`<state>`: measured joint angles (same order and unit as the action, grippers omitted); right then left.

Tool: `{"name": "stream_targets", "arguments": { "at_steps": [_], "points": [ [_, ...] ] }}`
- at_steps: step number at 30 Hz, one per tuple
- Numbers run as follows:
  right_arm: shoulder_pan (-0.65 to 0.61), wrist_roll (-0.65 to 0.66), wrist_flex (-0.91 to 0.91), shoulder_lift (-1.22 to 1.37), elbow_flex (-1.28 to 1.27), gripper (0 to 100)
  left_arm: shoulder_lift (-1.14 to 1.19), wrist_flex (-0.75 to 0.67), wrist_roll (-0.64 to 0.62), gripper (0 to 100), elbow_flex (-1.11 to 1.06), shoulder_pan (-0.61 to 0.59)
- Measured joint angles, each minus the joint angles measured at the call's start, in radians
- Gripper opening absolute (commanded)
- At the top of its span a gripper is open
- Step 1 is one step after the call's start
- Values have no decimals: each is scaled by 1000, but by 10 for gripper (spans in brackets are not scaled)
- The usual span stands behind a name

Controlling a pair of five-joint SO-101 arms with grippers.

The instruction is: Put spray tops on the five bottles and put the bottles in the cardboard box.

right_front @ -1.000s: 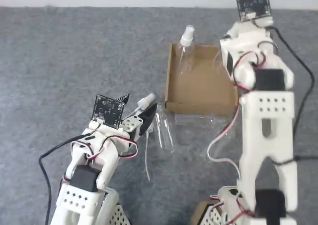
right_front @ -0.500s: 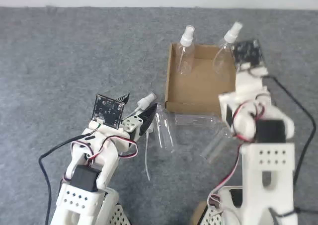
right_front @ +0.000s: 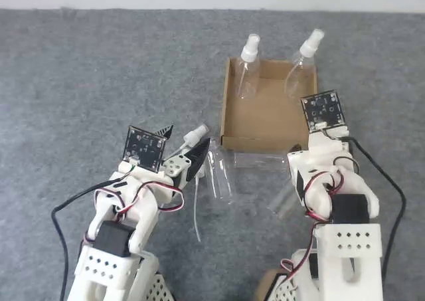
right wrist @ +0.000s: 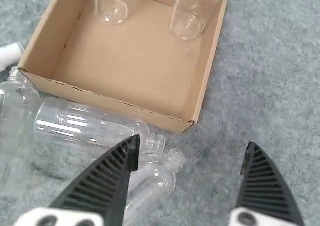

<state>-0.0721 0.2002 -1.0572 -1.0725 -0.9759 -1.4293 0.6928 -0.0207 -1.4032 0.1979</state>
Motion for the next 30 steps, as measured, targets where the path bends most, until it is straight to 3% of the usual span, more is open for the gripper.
{"name": "stream_targets", "arguments": {
  "at_steps": [7,21,30],
  "points": [
    [-2,0,-15,0,0,277,0,0,0,261,0,0],
    [-2,64,-238,0,0,275,0,0,0,261,0,0],
    [-2,64,-235,-2,-55,274,0,0,0,261,0,0]
  ]
}}
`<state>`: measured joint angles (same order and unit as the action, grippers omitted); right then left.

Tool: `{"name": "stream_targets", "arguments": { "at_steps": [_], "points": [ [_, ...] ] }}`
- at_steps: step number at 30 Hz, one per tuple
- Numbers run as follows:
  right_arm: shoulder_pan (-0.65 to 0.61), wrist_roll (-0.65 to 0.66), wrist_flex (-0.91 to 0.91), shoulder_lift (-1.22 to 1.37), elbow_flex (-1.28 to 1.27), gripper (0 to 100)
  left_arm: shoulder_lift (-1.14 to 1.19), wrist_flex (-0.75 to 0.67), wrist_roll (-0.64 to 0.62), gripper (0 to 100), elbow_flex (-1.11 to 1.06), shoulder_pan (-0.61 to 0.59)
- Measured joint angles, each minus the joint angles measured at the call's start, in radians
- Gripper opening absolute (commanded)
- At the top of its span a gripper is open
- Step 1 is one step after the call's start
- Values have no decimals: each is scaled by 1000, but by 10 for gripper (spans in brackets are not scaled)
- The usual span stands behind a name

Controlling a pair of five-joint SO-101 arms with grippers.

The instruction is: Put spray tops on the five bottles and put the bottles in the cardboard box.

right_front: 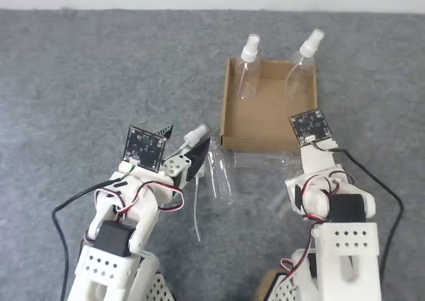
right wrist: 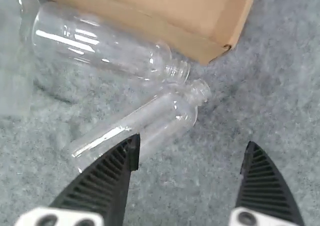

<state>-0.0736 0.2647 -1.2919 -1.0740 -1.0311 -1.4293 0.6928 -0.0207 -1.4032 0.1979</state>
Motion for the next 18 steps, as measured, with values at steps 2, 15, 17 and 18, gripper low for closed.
{"name": "stream_targets", "arguments": {
  "at_steps": [2,15,17,18],
  "points": [
    [0,-48,18,8,-2,274,0,0,0,261,0,0],
    [-11,-479,81,385,64,278,0,0,0,261,0,0],
    [-12,-545,86,402,77,278,0,0,0,261,0,0],
    [-20,-566,95,404,78,278,0,0,0,261,0,0]
  ]
}}
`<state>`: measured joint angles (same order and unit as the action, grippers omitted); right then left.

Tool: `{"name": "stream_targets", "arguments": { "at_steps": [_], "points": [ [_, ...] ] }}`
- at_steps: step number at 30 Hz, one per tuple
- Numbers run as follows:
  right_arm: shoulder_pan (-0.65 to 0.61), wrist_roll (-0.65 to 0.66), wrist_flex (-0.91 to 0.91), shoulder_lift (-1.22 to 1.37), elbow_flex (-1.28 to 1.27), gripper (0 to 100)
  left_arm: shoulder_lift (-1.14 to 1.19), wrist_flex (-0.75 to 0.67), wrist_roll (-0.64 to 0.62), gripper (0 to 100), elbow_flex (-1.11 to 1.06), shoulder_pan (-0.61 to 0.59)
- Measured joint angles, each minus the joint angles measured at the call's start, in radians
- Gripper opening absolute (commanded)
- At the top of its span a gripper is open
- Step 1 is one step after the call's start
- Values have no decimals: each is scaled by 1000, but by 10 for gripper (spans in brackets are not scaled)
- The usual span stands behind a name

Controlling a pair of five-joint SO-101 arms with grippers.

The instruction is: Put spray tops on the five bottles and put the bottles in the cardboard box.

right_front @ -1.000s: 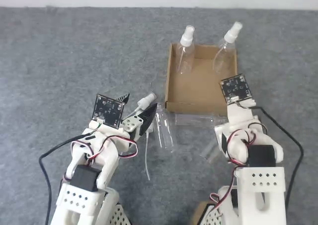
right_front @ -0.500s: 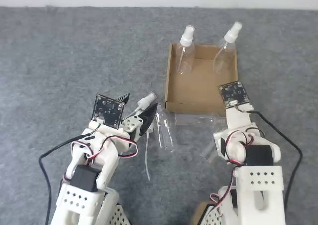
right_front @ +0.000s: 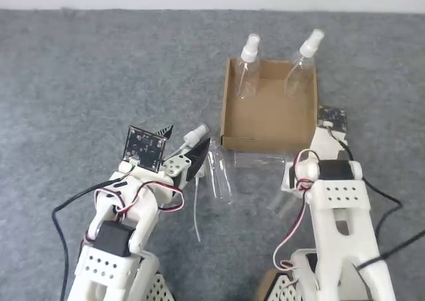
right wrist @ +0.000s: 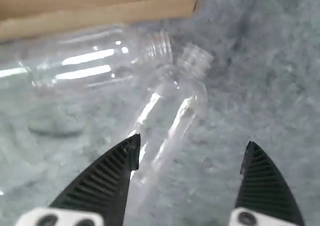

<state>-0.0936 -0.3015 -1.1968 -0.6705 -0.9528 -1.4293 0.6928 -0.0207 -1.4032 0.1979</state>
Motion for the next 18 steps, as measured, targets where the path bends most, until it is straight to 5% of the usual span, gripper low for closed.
{"name": "stream_targets", "arguments": {
  "at_steps": [10,18],
  "points": [
    [-61,-29,68,3,2,278,0,77,0,261,26,-15],
    [-61,80,-20,3,104,278,0,91,0,261,51,-107]
  ]
}}
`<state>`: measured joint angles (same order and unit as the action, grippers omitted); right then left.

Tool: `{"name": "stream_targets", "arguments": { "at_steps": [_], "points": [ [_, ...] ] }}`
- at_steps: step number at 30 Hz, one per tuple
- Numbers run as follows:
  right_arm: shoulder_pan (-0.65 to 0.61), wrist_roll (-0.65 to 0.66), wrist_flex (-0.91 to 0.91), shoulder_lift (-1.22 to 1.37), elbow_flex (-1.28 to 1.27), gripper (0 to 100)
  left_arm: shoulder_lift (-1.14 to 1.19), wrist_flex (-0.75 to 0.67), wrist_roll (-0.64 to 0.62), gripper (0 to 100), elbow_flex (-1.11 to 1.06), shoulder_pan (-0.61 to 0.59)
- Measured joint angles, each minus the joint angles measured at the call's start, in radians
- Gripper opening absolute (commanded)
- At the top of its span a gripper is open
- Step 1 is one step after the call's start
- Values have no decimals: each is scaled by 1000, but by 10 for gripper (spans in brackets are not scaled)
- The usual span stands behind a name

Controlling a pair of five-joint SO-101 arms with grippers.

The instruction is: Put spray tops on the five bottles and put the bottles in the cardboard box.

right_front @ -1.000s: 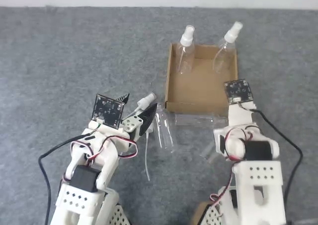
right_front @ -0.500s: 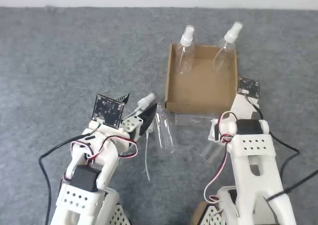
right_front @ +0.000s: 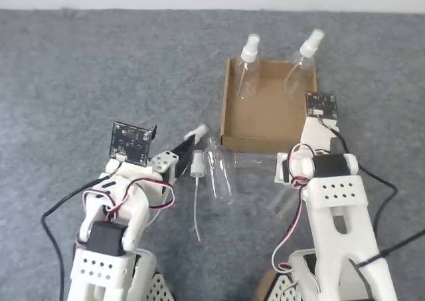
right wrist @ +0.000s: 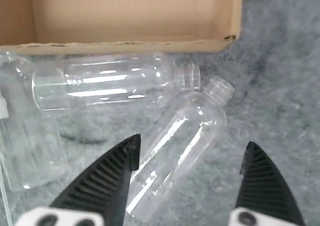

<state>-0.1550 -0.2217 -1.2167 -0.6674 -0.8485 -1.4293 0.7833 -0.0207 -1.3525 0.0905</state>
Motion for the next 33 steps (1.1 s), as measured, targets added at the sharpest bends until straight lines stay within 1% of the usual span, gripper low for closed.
{"name": "stream_targets", "arguments": {
  "at_steps": [4,6,11,14,17,24,27,29,33],
  "points": [
    [2,9,-6,0,3,278,0,6,0,261,31,-14],
    [38,20,-6,0,3,278,0,28,0,261,55,-34],
    [158,164,-6,0,3,278,0,34,0,261,63,-51],
    [149,169,-6,0,3,278,0,28,0,261,63,-52],
    [114,137,-6,0,3,278,0,21,0,261,63,-52],
    [112,129,-6,0,3,278,15,37,0,261,89,-60],
    [120,127,-6,0,3,278,100,103,0,261,196,-64],
    [118,127,-6,0,3,278,209,155,14,261,292,-69],
    [114,126,-6,0,-9,278,470,267,68,261,494,-117]
  ]
}}
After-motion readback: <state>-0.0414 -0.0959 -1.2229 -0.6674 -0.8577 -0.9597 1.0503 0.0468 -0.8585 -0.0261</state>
